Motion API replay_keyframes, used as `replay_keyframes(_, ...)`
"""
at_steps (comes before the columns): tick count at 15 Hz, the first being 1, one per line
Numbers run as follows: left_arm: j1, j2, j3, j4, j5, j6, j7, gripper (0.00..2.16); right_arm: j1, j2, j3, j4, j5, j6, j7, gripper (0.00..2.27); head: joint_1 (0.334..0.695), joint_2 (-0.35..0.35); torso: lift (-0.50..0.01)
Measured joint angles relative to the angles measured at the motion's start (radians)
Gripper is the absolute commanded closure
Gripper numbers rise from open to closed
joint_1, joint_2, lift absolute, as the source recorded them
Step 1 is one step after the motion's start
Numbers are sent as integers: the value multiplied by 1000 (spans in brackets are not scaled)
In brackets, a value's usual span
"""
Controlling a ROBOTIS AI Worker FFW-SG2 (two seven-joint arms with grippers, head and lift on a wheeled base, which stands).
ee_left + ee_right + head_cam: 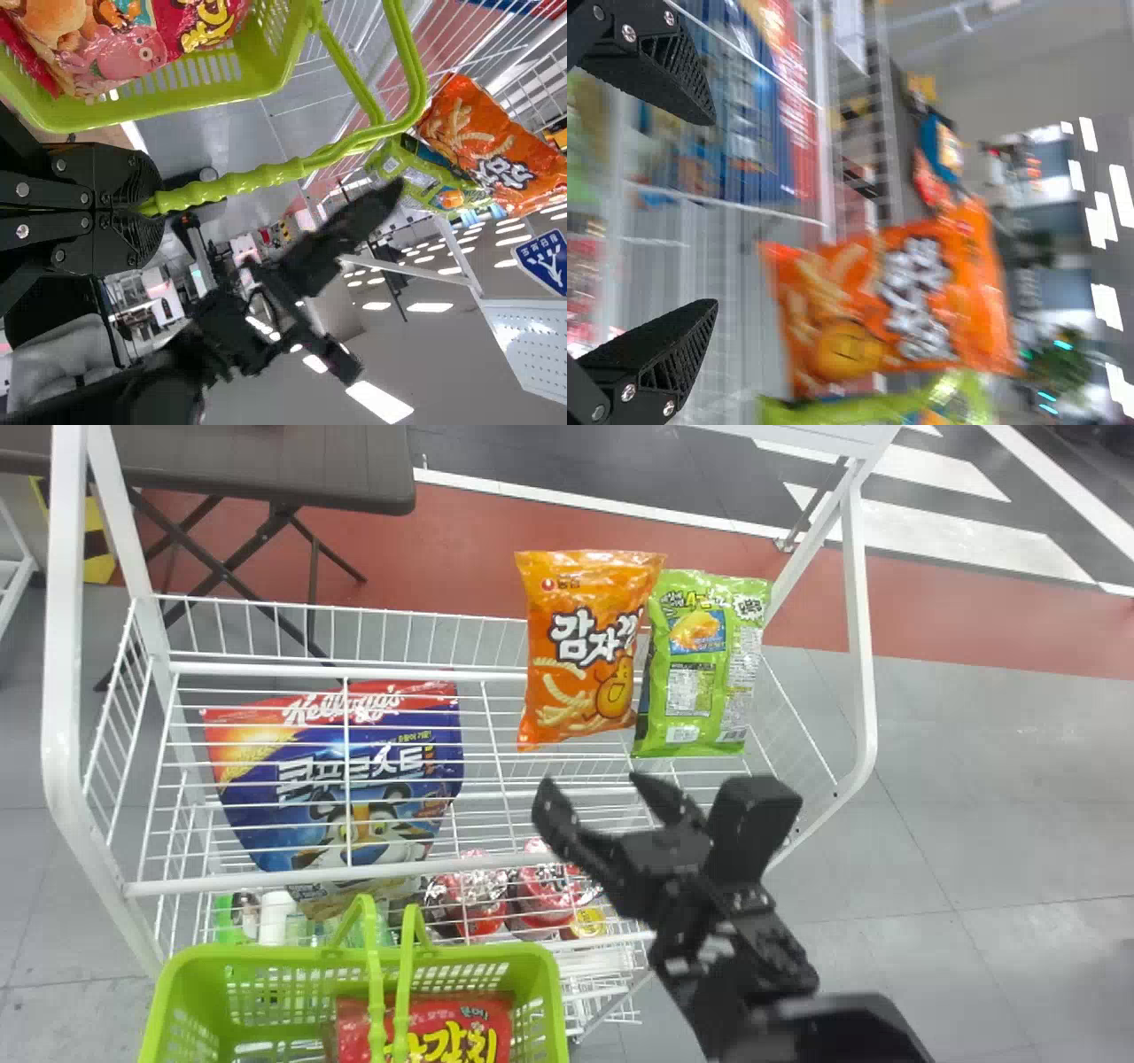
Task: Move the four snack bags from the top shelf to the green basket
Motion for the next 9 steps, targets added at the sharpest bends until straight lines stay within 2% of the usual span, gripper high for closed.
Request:
replay_keyframes(4, -2, 8, 2, -1, 1, 0, 5, 1160, -224, 1, -23, 195, 90, -24, -12, 80, 695, -350, 0)
replay_keyframes(7, -8, 7, 3, 1, 1, 0, 12, 1160, -356, 0, -47, 334, 116, -31, 6, 100, 695, -350, 0)
replay_keyframes(8, -11, 6, 2, 2, 1, 0, 14, 1160, -394, -1, -56, 376, 119, -31, 33, 313, 695, -350, 0)
replay_keyframes(9, -14, 5, 2, 3, 0, 0, 16, 1160, -435, -2, -68, 419, 123, -30, 78, 616, 695, -350, 0)
